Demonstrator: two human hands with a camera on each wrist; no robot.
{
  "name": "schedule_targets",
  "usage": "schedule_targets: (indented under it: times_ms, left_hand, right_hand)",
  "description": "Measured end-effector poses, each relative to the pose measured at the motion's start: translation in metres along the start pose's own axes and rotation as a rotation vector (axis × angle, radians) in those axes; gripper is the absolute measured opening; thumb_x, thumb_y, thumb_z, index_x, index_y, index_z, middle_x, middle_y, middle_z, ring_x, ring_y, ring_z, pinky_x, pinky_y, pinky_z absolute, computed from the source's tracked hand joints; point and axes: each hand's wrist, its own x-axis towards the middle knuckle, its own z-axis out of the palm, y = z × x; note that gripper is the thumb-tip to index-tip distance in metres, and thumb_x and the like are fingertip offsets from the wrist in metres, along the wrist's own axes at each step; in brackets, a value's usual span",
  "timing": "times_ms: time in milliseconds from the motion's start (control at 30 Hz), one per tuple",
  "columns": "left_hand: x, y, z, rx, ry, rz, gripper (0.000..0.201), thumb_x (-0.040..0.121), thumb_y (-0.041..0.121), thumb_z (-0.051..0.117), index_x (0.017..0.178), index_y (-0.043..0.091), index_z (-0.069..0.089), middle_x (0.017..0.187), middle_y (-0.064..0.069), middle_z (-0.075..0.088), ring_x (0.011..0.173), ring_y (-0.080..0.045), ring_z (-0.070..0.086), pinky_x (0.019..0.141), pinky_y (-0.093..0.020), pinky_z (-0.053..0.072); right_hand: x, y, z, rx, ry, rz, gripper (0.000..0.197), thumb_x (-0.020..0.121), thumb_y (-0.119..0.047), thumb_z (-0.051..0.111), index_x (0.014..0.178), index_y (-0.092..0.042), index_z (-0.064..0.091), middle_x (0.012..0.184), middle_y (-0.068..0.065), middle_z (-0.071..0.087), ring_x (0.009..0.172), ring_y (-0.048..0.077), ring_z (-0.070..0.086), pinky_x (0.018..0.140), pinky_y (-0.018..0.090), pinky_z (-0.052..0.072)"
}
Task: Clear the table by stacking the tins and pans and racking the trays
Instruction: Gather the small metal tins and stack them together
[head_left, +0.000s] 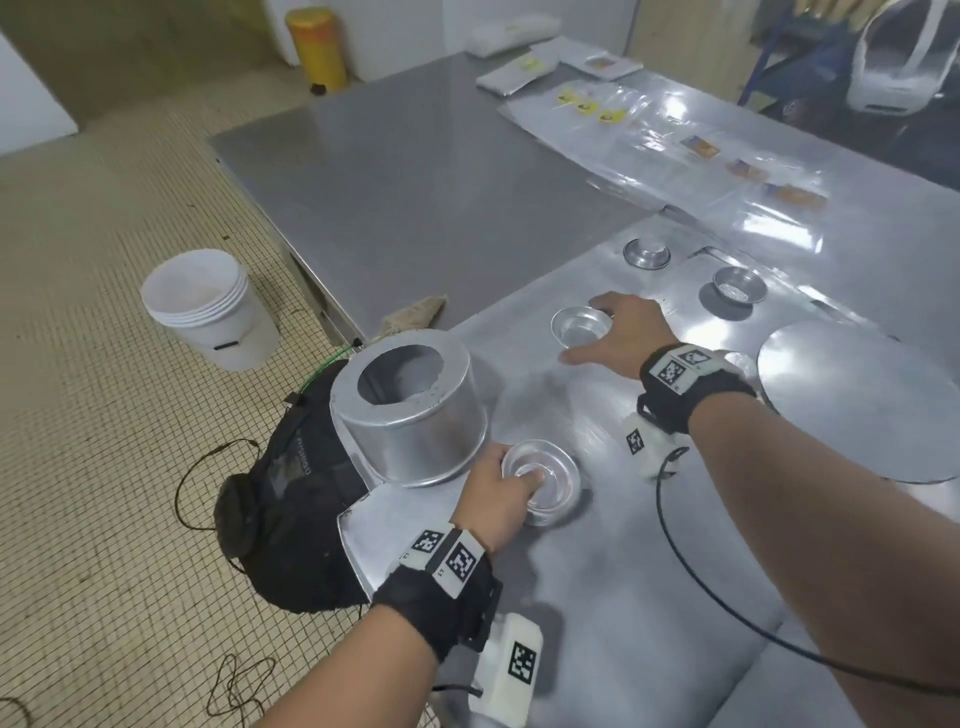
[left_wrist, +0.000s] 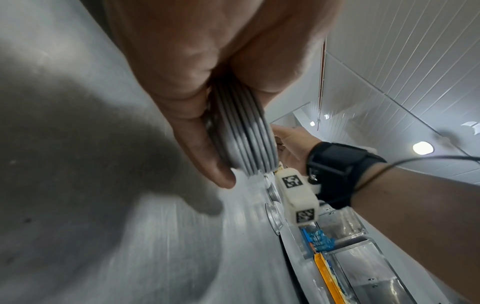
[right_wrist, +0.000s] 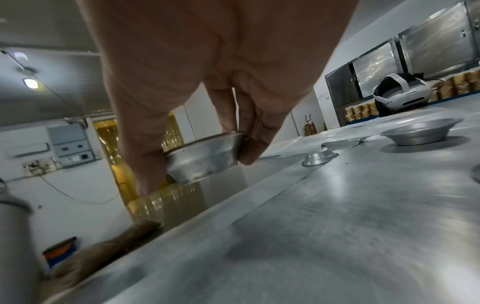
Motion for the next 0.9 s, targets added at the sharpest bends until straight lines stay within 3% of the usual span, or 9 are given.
schedule_targets:
  times_ms: [100,167,300,367,467,600,667,767,900]
  left_hand:
    - [-0.013,0.003,0.006,-0.024,0.005,-0.010,0.016,0.088,0.011,0.068,0.104,0.011,0.065,0.095,-0.006,0.069,0.084,-0.019,0.064,0.078,-0.028,0.049]
    - [-0.026,0.007,0.012,-0.063,0.027,-0.025,0.018,0.086,0.023,0.071,0.100,0.012,0.066,0.095,-0.006,0.069,0.083,-0.019,0.064,0.077,-0.030,0.049]
    - [-0.052,0.006,0.028,-0.099,0.021,-0.044,0.064,0.070,0.073,0.063,0.104,0.020,0.073,0.106,-0.002,0.073,0.100,-0.021,0.070,0.099,-0.045,0.051]
    - [-0.065,0.005,0.035,-0.097,-0.024,-0.032,0.072,0.071,0.084,0.053,0.106,0.025,0.075,0.108,-0.001,0.074,0.103,-0.020,0.070,0.101,-0.046,0.050]
    - [-0.093,0.008,0.048,-0.150,-0.128,-0.007,0.061,0.083,0.079,0.048,0.103,0.029,0.077,0.106,-0.005,0.076,0.101,-0.023,0.072,0.093,-0.047,0.056]
    - [-0.120,0.007,0.064,-0.269,-0.169,-0.054,0.054,0.086,0.063,0.062,0.106,0.015,0.075,0.108,-0.021,0.073,0.099,-0.036,0.072,0.082,-0.054,0.059]
    - [-0.130,0.007,0.071,-0.287,-0.172,-0.075,0.045,0.088,0.047,0.067,0.111,0.009,0.071,0.114,-0.026,0.068,0.098,-0.037,0.071,0.080,-0.057,0.059]
    - [-0.139,0.002,0.079,-0.255,-0.176,-0.084,0.028,0.087,0.014,0.066,0.113,0.004,0.064,0.118,-0.025,0.065,0.101,-0.036,0.070,0.077,-0.055,0.061]
    - [-0.145,-0.003,0.086,-0.183,-0.195,-0.061,0.021,0.088,0.002,0.062,0.109,0.006,0.062,0.116,-0.028,0.064,0.092,-0.033,0.068,0.075,-0.048,0.062]
  right_hand:
    - [-0.054,-0.001,-0.009,0.049,-0.015,-0.026,0.087,0.054,-0.043,0.094,0.129,-0.016,0.059,0.122,-0.001,0.061,0.106,0.011,0.054,0.089,0.018,0.039]
    - [-0.091,-0.001,-0.013,0.045,-0.025,-0.037,0.083,0.054,-0.044,0.094,0.126,-0.017,0.061,0.115,-0.004,0.062,0.102,0.009,0.054,0.087,0.017,0.038]
    - [-0.158,0.003,-0.020,0.070,-0.028,-0.057,0.084,0.054,-0.046,0.094,0.126,-0.017,0.061,0.118,-0.002,0.064,0.110,0.015,0.059,0.094,0.023,0.044]
    - [-0.188,0.004,-0.025,0.076,-0.026,-0.078,0.081,0.054,-0.045,0.093,0.123,-0.016,0.062,0.118,-0.002,0.064,0.109,0.015,0.060,0.096,0.028,0.048]
    - [-0.230,0.007,-0.031,0.076,-0.017,-0.100,0.067,0.056,-0.038,0.092,0.110,-0.009,0.066,0.108,0.004,0.068,0.100,0.020,0.062,0.090,0.037,0.052]
    - [-0.270,0.018,-0.029,0.083,-0.015,-0.087,0.085,0.053,-0.051,0.087,0.127,-0.023,0.058,0.122,-0.007,0.061,0.112,0.011,0.056,0.097,0.031,0.048]
    - [-0.284,0.024,-0.027,0.084,-0.010,-0.081,0.084,0.052,-0.053,0.085,0.126,-0.027,0.058,0.121,-0.011,0.060,0.112,0.008,0.055,0.096,0.029,0.048]
    - [-0.302,0.028,-0.030,0.090,0.000,-0.101,0.061,0.049,-0.054,0.083,0.101,-0.027,0.066,0.098,-0.011,0.066,0.091,0.008,0.061,0.082,0.031,0.053]
    - [-0.321,0.035,-0.032,0.103,0.011,-0.120,0.047,0.050,-0.053,0.086,0.079,-0.024,0.062,0.078,-0.008,0.065,0.076,0.008,0.059,0.071,0.032,0.052]
